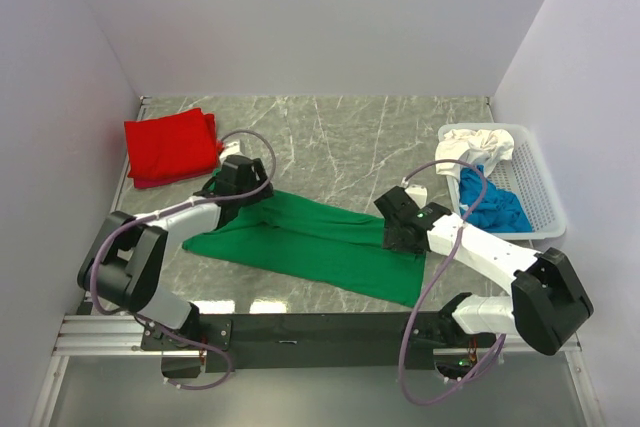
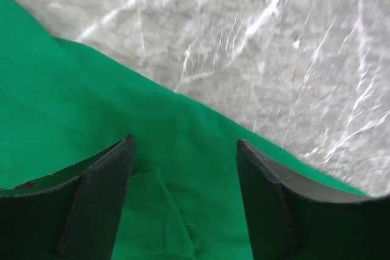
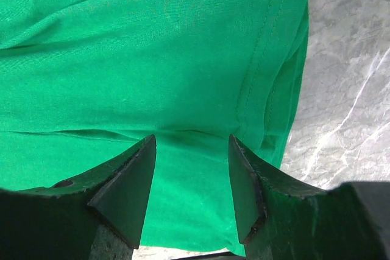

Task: Fold and stack the t-shirts
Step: Fold the tshirt

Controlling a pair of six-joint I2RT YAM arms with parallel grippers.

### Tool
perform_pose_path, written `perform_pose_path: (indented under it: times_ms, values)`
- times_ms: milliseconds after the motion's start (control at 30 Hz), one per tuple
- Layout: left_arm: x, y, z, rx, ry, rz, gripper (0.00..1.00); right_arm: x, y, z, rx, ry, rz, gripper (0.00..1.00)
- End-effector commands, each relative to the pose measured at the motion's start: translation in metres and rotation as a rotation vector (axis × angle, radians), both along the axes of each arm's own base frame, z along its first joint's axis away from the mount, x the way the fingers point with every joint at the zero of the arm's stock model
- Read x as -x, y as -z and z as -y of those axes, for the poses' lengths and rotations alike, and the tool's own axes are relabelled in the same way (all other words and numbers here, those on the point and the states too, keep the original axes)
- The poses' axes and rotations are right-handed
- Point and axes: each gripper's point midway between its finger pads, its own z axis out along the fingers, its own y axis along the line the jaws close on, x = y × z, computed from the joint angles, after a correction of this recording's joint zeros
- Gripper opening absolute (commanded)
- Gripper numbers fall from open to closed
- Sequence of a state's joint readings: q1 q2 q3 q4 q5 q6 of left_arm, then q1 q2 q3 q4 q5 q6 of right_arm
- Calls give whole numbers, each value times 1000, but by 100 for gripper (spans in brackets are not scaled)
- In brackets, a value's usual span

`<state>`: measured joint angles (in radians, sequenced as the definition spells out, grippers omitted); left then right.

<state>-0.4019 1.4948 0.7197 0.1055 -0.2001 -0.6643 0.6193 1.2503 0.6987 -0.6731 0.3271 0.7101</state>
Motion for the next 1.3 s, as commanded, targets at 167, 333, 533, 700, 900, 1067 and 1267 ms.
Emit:
perform_pose_path:
  times_ms: [167, 333, 533, 700, 900, 1067, 1267]
  values:
    - [2, 5, 3, -98, 7, -45, 63, -1, -5, 0, -18, 8, 34, 57]
    - [9, 8, -1, -131, -1, -64, 52, -2, -5, -2, -23, 0, 33, 57]
    - [13, 15, 1, -155, 12, -91, 29, -3, -5, -3, -27, -7, 36, 57]
    - [17, 9, -2, -165, -4, -77, 1, -3, -6, -4, -29, -11, 41, 57]
    - [33, -8, -10, -156, -48, -29, 1, -3, -8, -4, -37, -12, 48, 57]
    - [57, -9, -18, -128, -77, -7, 1, -3, -8, -6, -42, -20, 48, 57]
    - [84, -1, -20, -94, -70, -31, 1, -4, -8, -8, -46, -32, 48, 57]
